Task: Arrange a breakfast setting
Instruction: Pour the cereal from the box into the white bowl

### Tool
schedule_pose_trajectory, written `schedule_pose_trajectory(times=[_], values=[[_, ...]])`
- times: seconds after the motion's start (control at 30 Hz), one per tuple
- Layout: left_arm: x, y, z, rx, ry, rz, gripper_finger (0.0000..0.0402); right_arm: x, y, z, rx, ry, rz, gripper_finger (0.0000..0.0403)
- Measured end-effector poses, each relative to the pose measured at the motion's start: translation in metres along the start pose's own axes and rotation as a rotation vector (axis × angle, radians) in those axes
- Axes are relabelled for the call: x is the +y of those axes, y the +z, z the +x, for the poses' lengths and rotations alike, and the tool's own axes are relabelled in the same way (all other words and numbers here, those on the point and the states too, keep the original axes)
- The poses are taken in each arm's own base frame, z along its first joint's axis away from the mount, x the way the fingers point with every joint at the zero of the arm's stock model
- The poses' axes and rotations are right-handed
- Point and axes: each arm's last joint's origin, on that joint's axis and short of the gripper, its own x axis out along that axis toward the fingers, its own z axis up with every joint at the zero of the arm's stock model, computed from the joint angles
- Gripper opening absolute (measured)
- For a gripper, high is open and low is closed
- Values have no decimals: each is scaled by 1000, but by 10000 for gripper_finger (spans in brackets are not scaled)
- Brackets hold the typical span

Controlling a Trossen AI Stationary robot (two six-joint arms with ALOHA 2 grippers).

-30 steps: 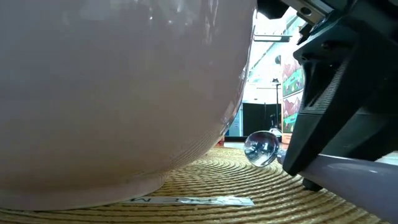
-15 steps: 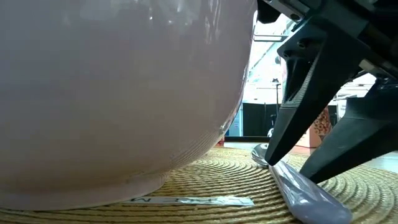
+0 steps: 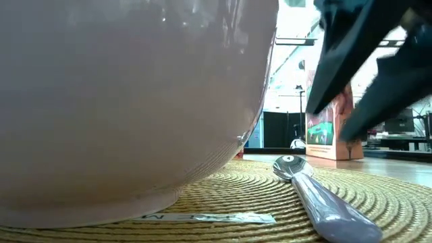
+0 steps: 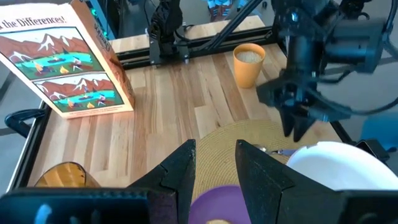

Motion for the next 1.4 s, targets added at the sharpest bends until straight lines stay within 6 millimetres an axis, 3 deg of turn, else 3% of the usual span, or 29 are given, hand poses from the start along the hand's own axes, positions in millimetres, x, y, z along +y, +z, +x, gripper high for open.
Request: schedule_pose_trajectory(times=[0.27, 0.57, 0.83, 1.13, 1.4], values=[[0, 0, 0, 4, 1, -42, 104, 3, 29, -45, -119, -39, -203, 101], [1, 0, 0, 6, 43, -51, 104, -13, 67, -93, -281, -212, -383, 101], [0, -9, 0, 91, 39, -132, 104, -22, 99, -138, -417, -245, -475, 101], [-5, -34, -7, 365, 68, -358, 104, -29, 116, -159, -458, -291, -558, 101], [-12, -35, -11, 370, 116, -342, 104, -39, 126, -173, -541, -274, -613, 101]])
